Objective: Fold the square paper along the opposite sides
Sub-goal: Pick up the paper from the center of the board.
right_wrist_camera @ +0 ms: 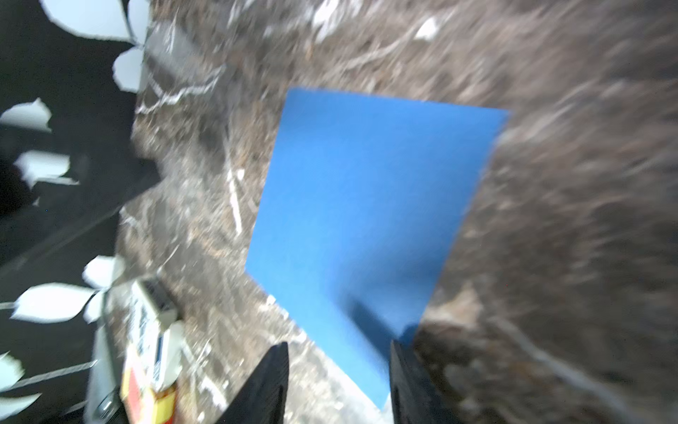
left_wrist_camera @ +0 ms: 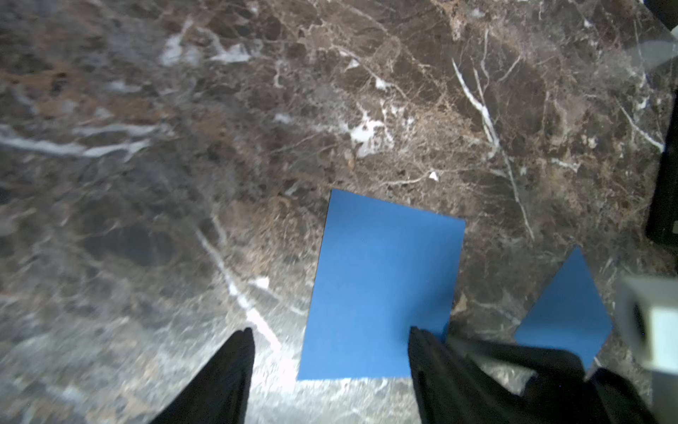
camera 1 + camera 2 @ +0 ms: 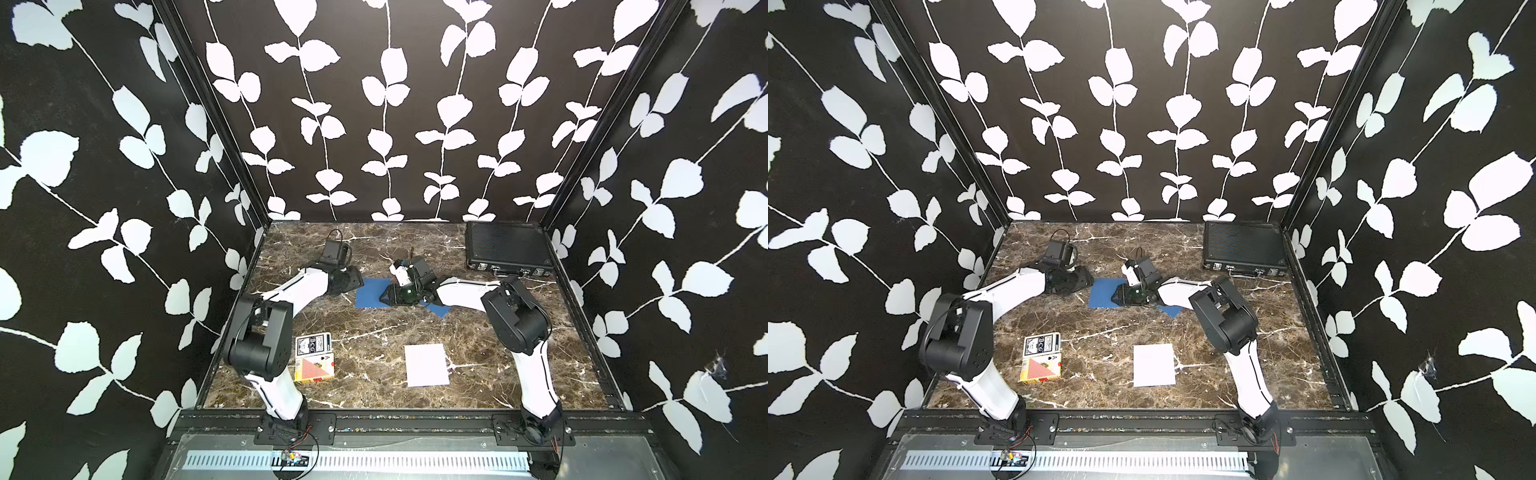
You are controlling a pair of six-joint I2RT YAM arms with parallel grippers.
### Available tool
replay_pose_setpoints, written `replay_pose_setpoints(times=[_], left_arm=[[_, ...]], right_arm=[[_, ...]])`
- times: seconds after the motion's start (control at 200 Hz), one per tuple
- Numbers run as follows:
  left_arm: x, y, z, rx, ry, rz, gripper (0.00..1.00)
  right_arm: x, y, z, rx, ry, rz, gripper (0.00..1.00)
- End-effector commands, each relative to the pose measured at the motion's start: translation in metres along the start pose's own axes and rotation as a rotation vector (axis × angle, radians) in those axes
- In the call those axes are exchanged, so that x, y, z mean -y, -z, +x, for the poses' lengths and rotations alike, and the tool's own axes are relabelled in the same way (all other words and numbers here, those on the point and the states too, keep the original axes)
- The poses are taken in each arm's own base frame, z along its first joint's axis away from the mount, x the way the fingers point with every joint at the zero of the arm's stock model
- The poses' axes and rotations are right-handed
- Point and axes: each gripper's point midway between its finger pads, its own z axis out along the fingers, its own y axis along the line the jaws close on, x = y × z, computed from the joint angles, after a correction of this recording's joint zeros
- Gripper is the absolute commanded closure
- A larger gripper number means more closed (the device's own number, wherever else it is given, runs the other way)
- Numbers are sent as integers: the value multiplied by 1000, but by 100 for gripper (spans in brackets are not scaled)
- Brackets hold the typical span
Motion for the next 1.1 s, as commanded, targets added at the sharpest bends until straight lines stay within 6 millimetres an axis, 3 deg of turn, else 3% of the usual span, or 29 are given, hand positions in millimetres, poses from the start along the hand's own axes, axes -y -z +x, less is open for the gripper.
replay_pose_setpoints(times=[0.0,0.19,0.325,0.64,0.875,1.095], left_arm=[[10,-2,-9,-20,-12,21,29],[10,-21,-12,-137,-116,-22,23],[8,-32,-9,-238,-159,-9,20],[14,-45,27,-397,-156,115,10],[24,-50,45,-469,-98,219,10],[15,-51,55,-502,-92,192,10]], right_arm=[[-12,12,2,-57,-9,-64,50],[-4,36,-31,14,-45,-39,47],[5,40,-37,25,-88,-15,47],[16,29,-24,17,-113,-3,48],[19,14,-11,-13,-92,15,49],[19,1,-6,-35,-77,15,50]])
